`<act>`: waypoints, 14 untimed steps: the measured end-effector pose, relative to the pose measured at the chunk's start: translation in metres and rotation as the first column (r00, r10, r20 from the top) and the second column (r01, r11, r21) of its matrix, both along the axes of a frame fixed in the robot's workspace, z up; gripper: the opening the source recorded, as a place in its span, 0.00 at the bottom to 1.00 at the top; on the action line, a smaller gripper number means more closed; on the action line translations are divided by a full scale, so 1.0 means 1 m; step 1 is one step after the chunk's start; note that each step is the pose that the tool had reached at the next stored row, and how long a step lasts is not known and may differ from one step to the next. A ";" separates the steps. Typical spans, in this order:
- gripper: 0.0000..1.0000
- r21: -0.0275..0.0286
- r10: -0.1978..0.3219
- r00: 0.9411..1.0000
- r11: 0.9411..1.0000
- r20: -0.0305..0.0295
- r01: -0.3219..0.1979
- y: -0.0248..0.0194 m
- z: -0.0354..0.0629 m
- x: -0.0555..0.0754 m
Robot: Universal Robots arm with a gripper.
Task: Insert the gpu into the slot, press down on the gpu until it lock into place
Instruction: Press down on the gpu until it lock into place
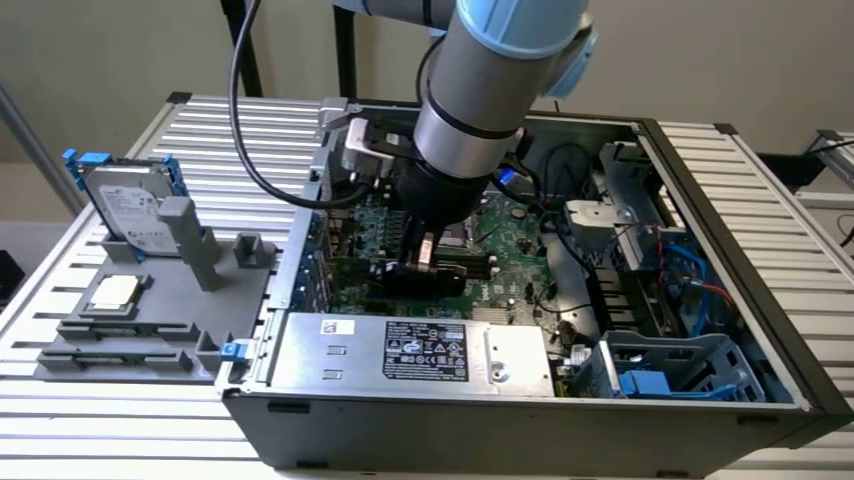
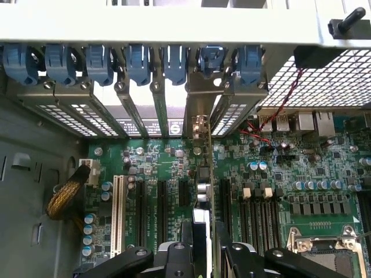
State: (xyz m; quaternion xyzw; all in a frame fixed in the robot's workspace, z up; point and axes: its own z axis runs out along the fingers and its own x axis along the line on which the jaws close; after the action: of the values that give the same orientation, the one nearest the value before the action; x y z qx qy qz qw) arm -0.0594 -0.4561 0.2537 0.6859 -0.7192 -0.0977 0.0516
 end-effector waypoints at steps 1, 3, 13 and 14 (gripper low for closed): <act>0.26 0.000 0.000 1.000 1.000 -0.001 0.000 0.0000 0.0005 0.000; 0.26 0.001 -0.001 1.000 1.000 -0.003 0.001 0.0001 0.0015 0.001; 0.26 0.000 -0.007 1.000 1.000 -0.014 0.007 0.0000 0.0020 0.002; 0.26 0.000 -0.007 1.000 1.000 -0.016 0.007 0.0000 0.0017 0.002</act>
State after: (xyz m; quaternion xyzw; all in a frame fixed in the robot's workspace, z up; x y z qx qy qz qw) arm -0.0573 -0.4561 0.2554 0.6824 -0.7213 -0.1034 0.0573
